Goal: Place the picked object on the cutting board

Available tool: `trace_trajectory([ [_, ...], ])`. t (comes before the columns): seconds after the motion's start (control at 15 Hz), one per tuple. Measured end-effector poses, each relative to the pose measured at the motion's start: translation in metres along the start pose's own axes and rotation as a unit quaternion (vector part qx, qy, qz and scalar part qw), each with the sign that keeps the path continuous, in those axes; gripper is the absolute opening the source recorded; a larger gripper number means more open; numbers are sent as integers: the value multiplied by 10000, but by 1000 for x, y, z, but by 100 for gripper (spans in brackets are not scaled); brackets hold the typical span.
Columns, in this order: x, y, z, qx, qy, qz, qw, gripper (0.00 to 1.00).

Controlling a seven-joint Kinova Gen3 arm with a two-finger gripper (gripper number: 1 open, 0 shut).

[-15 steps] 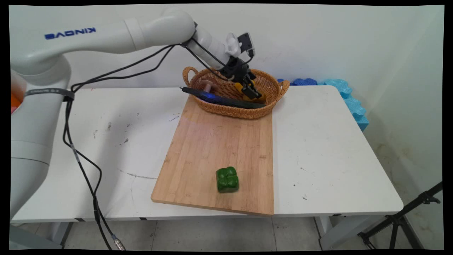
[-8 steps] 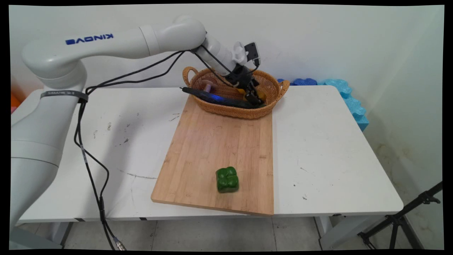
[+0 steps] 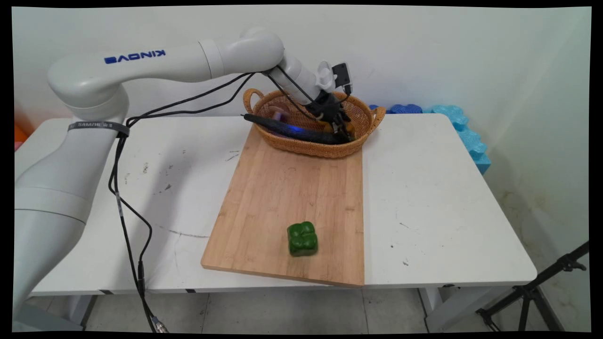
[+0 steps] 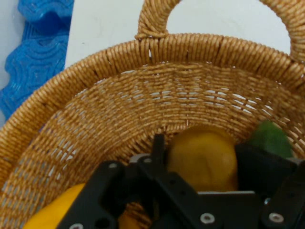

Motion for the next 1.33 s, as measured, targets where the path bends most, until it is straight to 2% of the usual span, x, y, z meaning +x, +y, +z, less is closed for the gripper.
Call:
trace_trajectory([
  [0.8, 8, 2, -5, 78, 11, 61, 10000, 0],
  [1.07, 13, 4, -24, 178, 49, 56, 9998, 0],
  [1.33, 17, 10, -57, 316, 109, 96, 9994, 0],
])
